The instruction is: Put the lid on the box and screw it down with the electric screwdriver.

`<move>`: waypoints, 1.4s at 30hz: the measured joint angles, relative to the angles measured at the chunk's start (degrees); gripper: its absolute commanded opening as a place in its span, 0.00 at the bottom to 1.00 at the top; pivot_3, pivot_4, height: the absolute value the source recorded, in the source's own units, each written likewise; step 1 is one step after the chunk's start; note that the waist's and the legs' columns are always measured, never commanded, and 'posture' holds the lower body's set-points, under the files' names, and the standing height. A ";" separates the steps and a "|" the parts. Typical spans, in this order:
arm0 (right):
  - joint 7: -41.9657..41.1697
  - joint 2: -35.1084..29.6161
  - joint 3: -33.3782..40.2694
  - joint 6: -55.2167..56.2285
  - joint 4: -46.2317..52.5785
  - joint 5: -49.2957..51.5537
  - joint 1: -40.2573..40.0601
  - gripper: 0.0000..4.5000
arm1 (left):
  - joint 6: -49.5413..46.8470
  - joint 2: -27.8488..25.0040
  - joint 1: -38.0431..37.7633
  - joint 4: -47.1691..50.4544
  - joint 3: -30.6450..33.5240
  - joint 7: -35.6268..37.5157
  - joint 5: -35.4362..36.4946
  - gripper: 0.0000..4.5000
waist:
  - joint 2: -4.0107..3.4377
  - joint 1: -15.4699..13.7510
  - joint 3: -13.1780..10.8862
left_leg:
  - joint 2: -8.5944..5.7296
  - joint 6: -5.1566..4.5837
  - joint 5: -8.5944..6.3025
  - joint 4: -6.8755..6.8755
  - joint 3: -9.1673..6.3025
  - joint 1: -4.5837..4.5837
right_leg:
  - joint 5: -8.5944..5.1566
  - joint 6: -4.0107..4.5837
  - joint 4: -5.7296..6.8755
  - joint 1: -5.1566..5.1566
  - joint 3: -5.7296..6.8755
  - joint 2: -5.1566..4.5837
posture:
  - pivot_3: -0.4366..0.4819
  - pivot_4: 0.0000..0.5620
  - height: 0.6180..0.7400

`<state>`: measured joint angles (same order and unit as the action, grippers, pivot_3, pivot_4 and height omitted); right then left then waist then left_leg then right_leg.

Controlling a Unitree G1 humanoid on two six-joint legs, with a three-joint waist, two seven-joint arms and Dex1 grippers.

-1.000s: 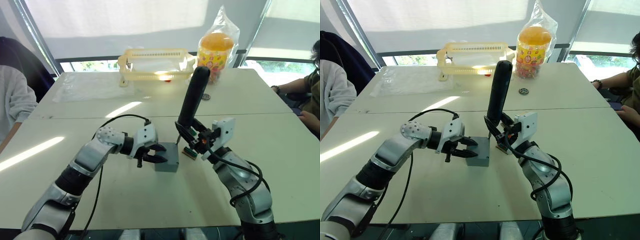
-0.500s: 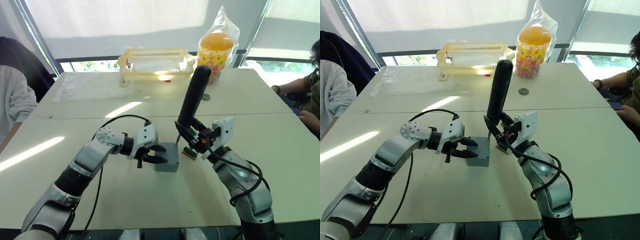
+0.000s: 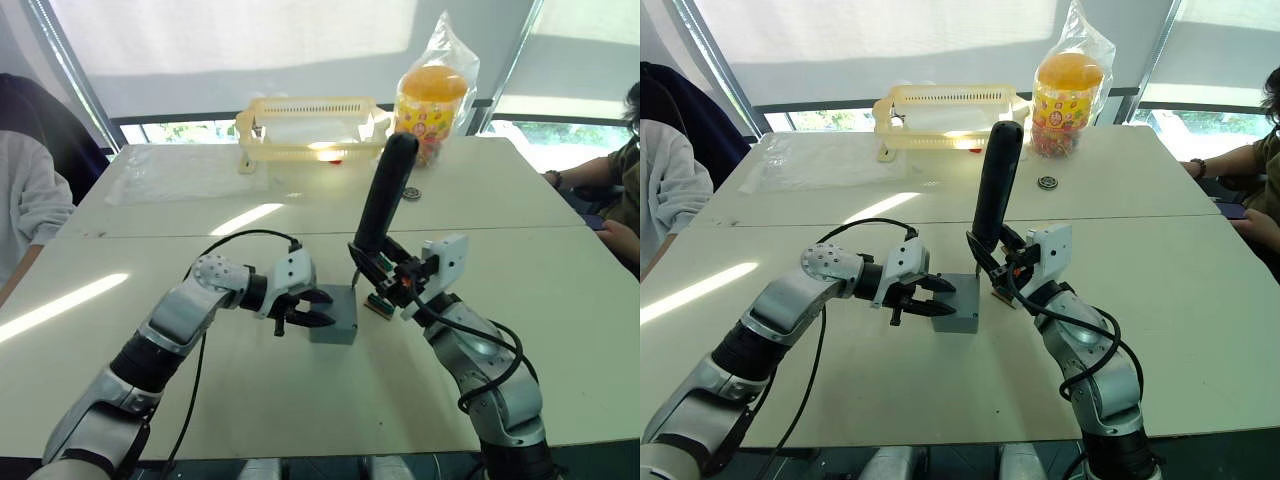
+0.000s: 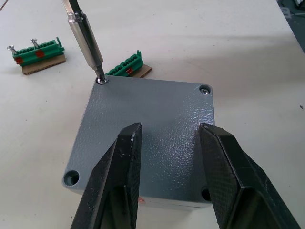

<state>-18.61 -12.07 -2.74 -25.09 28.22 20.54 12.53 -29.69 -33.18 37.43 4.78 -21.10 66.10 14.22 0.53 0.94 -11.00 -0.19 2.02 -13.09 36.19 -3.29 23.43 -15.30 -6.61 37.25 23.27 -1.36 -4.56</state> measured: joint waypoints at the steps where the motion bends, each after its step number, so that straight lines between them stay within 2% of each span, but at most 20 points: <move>1: -0.08 -0.03 -0.20 0.37 -0.18 -0.25 0.00 0.40 | -0.01 0.00 -0.02 0.00 0.00 -0.02 0.00 0.42 | 0.01 0.00 0.01 | 0.00 0.00 0.00 0.00 0.00 0.00 | 0.00 0.00 0.00 0.00 0.00 0.00 | 0.48 0.27 1.00; 13: -2.16 -2.10 -3.23 4.55 -1.51 -5.76 -0.02 0.40 | -0.05 0.02 -0.12 0.03 -0.04 -0.10 0.00 0.42 | 0.04 0.01 0.06 | 0.00 0.00 0.00 0.00 -0.01 -0.05 | 0.00 0.00 -0.01 -0.07 0.01 0.00 | 0.48 0.27 1.00; 33: -2.67 -1.67 -3.59 5.60 -2.13 -6.32 -0.05 0.40 | -0.13 0.02 -0.65 0.63 -0.01 -0.16 0.01 0.42 | 0.05 0.00 0.11 | 0.00 0.00 0.00 0.00 -0.02 -0.07 | 0.00 0.00 -0.01 -0.09 0.02 0.00 | 0.48 0.27 1.00; 42: -4.68 -2.05 -3.92 9.25 -2.11 -6.80 -2.56 0.40 | -0.40 0.01 -0.99 0.98 -0.02 -0.34 0.00 0.42 | 0.04 0.05 0.22 | 0.00 0.00 0.00 -0.01 -0.02 -0.12 | -0.01 0.01 -0.01 -0.14 0.02 0.00 | 0.48 0.27 1.00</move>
<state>-23.29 -14.12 -6.67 -15.84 26.11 13.74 9.97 -30.09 -33.17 36.44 5.76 -21.13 65.76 14.22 0.57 0.99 -10.77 -0.19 2.02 -13.09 36.18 -3.31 23.31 -15.31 -6.60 37.24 23.14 -1.34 -4.55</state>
